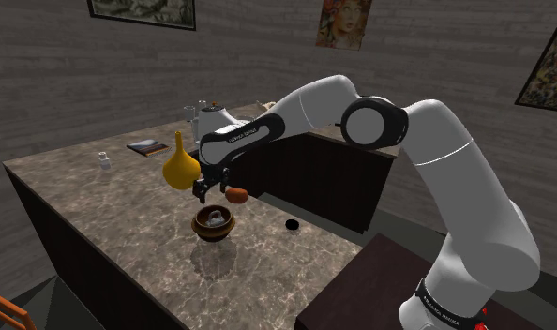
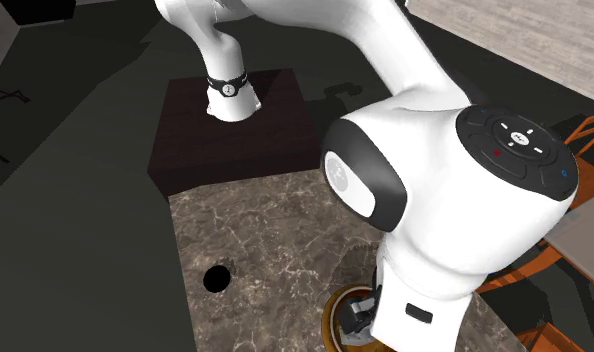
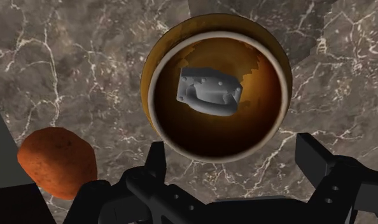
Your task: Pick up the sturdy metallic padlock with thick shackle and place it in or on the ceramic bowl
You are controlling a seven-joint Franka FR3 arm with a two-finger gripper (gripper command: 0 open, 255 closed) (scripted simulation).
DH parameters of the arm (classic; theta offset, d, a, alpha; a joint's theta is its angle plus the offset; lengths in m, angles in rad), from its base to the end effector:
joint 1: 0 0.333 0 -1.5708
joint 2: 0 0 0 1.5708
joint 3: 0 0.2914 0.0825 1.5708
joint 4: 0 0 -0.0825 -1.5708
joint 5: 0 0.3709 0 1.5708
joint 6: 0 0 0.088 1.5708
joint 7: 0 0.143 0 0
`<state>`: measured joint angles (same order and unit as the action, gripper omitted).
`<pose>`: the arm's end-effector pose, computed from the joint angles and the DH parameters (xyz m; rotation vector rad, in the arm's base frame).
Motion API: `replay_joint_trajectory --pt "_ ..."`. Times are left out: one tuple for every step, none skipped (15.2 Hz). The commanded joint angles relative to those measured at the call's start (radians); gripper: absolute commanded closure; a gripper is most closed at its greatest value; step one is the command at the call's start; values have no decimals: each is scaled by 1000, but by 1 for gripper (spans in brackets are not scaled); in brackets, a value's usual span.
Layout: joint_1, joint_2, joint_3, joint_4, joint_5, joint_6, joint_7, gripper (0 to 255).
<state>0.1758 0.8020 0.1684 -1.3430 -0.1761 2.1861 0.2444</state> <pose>0.6866 0.2109 0.2103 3.1218 0.2253 0.0919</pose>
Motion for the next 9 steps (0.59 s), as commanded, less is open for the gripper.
replay_joint_trajectory --pt "-3 -36 5 1 5 -37 -3 0" --pt "-3 -50 7 3 8 -53 -5 0" --pt "-3 -50 7 3 8 -53 -5 0" --pt "-3 -51 7 3 8 -53 -5 0" --pt "-3 -51 7 3 8 -53 -5 0" --pt "-3 -50 7 3 8 -53 -5 0" --pt "-3 -50 7 3 8 -53 -5 0" --pt "-3 -50 7 3 8 -53 -5 0" --pt "-3 -50 7 3 8 -53 -5 0"
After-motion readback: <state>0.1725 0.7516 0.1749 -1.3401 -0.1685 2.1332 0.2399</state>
